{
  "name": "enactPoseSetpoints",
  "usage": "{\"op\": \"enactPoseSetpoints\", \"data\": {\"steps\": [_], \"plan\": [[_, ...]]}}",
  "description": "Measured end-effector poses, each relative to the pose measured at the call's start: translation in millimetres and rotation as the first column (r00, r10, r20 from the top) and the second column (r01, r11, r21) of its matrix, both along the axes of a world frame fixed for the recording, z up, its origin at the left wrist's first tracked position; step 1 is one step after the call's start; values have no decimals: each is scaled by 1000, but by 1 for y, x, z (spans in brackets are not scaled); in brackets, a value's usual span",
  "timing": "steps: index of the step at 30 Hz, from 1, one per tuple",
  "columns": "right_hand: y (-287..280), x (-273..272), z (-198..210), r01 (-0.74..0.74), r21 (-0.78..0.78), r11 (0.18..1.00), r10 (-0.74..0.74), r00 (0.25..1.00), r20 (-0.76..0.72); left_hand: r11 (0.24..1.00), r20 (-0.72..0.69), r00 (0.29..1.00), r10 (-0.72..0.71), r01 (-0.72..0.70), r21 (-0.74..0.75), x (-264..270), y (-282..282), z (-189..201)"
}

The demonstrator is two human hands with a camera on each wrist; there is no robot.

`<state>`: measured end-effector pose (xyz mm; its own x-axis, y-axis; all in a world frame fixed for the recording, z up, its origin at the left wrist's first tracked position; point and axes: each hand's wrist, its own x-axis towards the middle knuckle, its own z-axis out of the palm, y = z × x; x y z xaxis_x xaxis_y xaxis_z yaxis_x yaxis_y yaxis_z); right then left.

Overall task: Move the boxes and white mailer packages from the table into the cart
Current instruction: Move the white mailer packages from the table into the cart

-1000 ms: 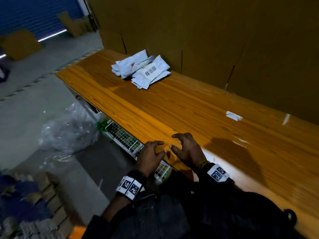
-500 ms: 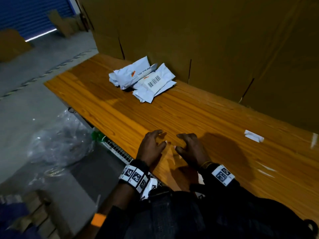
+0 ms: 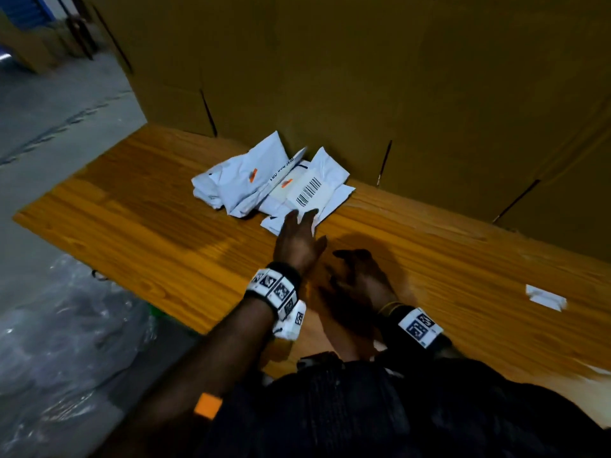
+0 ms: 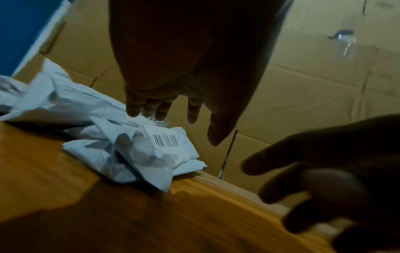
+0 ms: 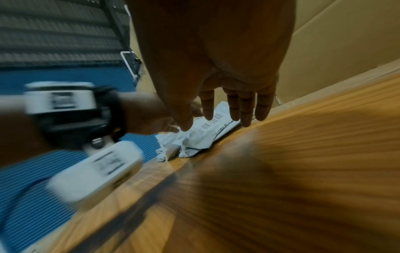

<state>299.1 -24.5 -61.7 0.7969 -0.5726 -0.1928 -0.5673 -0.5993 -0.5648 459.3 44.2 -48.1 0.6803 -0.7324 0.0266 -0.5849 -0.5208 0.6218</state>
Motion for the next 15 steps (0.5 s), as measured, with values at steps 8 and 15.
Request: {"op": "enactPoseSetpoints", "data": {"steps": [8,15], "plan": [[-17,29,3,154,-13,988,-153,988,37,921,167,972,-168,94,378,79,-56,-19],[-51,43,-17,332,-15,943,-330,942,58,906,109,945,-309,258,336,12,-49,-66]]}}
